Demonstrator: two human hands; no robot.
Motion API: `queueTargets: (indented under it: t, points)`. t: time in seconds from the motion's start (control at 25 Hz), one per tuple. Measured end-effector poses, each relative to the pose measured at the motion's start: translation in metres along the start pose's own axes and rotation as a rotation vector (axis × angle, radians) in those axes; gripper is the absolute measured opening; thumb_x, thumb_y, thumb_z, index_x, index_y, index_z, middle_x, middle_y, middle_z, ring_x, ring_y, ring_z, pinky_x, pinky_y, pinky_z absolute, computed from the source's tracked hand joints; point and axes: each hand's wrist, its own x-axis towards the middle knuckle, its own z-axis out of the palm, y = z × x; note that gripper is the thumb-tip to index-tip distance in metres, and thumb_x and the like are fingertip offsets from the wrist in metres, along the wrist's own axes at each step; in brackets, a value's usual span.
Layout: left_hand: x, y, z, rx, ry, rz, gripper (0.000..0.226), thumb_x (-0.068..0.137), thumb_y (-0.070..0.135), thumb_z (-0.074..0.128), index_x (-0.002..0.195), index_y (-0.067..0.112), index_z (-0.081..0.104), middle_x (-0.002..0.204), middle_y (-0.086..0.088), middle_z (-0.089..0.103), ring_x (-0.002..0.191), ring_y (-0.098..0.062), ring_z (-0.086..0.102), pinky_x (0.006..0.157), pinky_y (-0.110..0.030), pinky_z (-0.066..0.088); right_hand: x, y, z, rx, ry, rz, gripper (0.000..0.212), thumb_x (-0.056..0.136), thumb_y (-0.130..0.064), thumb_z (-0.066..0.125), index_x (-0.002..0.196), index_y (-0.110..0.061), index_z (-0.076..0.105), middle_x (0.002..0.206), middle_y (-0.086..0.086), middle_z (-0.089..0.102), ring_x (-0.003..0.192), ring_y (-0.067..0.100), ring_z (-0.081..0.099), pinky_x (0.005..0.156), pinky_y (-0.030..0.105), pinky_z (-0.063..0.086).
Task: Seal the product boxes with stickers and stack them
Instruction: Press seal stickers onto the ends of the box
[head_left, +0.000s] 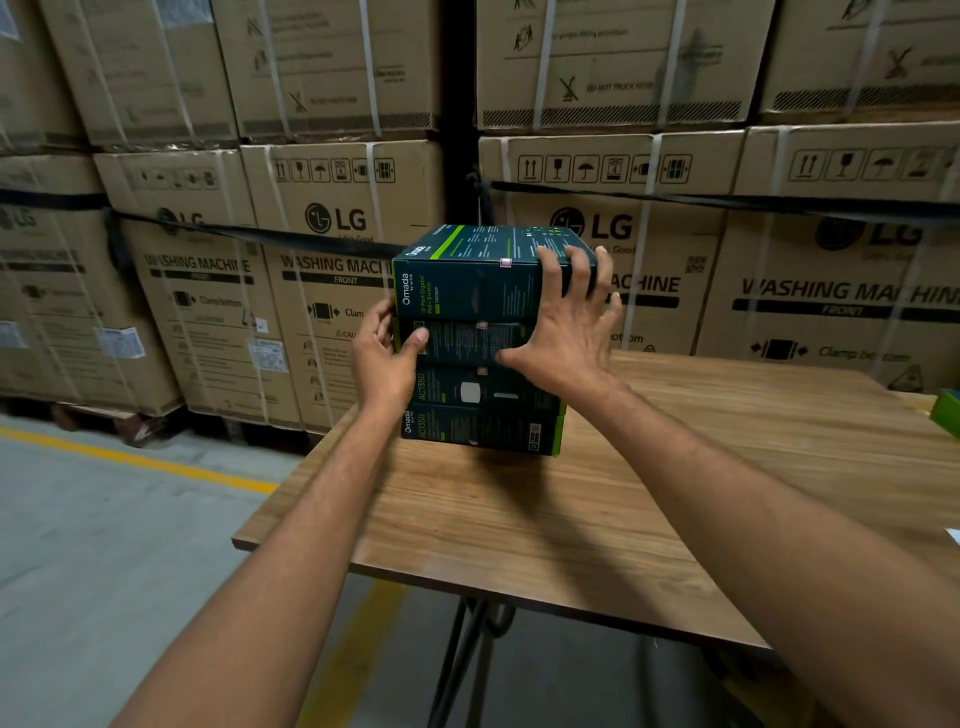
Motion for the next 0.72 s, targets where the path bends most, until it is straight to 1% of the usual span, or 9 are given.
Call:
queueTargets:
  t: [0.08,0.16,0.24,0.32,0.4,0.44,0.52,0.64,0.72]
  points:
    - [-0.008,-0.003,0.001,-0.002,0.015,-0.028,0.067,0.091,-0.003,0.074,0.149,0.020,0.052,0.154,-0.006,0.055,0.143,-0.019,0.051,0.120,-0.038,0.043,-0.001,0.009,-0.008,0.015,-0.049,-0.039,0.131,0.061,-0.047,0.091,0.160,-0.031,0.007,0.163,0.005,0.004,0.155,0.033,-0.010,0.123,0.065,0.018]
    - [-0.019,-0.003,0.005,0.001,0.044,-0.041,0.070,0.089,-0.007,0.073,0.149,0.023,0.052,0.155,-0.004,0.054,0.142,-0.020,0.052,0.119,-0.041,0.044,-0.008,0.019,-0.017,0.045,-0.064,-0.084,0.130,0.064,-0.035,0.090,0.162,-0.034,0.004,0.168,0.003,0.000,0.157,0.029,-0.012,0.126,0.060,0.013]
    - [-0.034,0.005,0.011,0.028,0.108,-0.056,0.068,0.090,-0.008,0.071,0.147,0.024,0.054,0.154,-0.002,0.054,0.140,-0.019,0.052,0.116,-0.037,0.047,-0.020,0.029,-0.023,0.081,-0.063,-0.110,0.127,0.067,-0.030,0.087,0.162,-0.035,0.003,0.170,0.003,-0.002,0.158,0.028,-0.011,0.128,0.056,0.010]
    - [-0.052,0.014,0.017,0.000,0.162,-0.080,0.062,0.092,-0.009,0.069,0.144,0.021,0.056,0.149,-0.002,0.057,0.135,-0.017,0.056,0.107,-0.029,0.052,-0.037,0.040,-0.031,0.128,-0.065,-0.107,0.121,0.071,-0.028,0.086,0.162,-0.035,0.006,0.170,0.003,0.000,0.158,0.026,-0.008,0.127,0.054,0.012]
    - [-0.071,0.022,0.022,-0.075,0.163,-0.113,0.054,0.094,-0.009,0.067,0.140,0.017,0.059,0.140,0.000,0.062,0.127,-0.015,0.062,0.097,-0.021,0.054,-0.056,0.051,-0.041,0.183,-0.059,-0.082,0.112,0.074,-0.027,0.084,0.160,-0.034,0.013,0.166,0.002,0.008,0.156,0.026,0.001,0.125,0.051,0.021]
    - [-0.081,0.027,0.025,-0.110,0.152,-0.134,0.050,0.095,-0.009,0.066,0.138,0.016,0.060,0.136,0.001,0.064,0.123,-0.013,0.064,0.097,-0.022,0.056,-0.067,0.057,-0.048,0.210,-0.055,-0.064,0.108,0.076,-0.026,0.084,0.159,-0.034,0.016,0.163,0.001,0.013,0.153,0.025,0.007,0.122,0.046,0.025]
    - [-0.105,0.036,0.033,-0.176,0.145,-0.168,0.043,0.096,-0.007,0.065,0.132,0.016,0.062,0.127,0.000,0.068,0.113,-0.009,0.067,0.102,-0.028,0.056,-0.089,0.071,-0.061,0.262,-0.048,-0.019,0.097,0.079,-0.027,0.082,0.156,-0.035,0.024,0.157,-0.002,0.021,0.146,0.021,0.016,0.113,0.034,0.027]
    - [-0.156,0.055,0.050,-0.295,0.128,-0.199,0.036,0.097,-0.004,0.066,0.125,0.018,0.064,0.119,-0.001,0.072,0.108,-0.006,0.070,0.102,-0.029,0.057,-0.125,0.095,-0.085,0.391,-0.043,0.098,0.078,0.083,-0.026,0.082,0.148,-0.036,0.039,0.149,-0.006,0.034,0.138,0.016,0.027,0.108,0.027,0.027]
    - [-0.196,0.065,0.063,-0.366,0.095,-0.239,0.035,0.096,-0.003,0.068,0.121,0.021,0.065,0.118,-0.001,0.073,0.109,-0.010,0.071,0.098,-0.029,0.058,-0.154,0.113,-0.101,0.475,-0.007,0.162,0.064,0.083,-0.023,0.082,0.139,-0.033,0.052,0.139,-0.009,0.046,0.132,0.013,0.038,0.104,0.025,0.033]
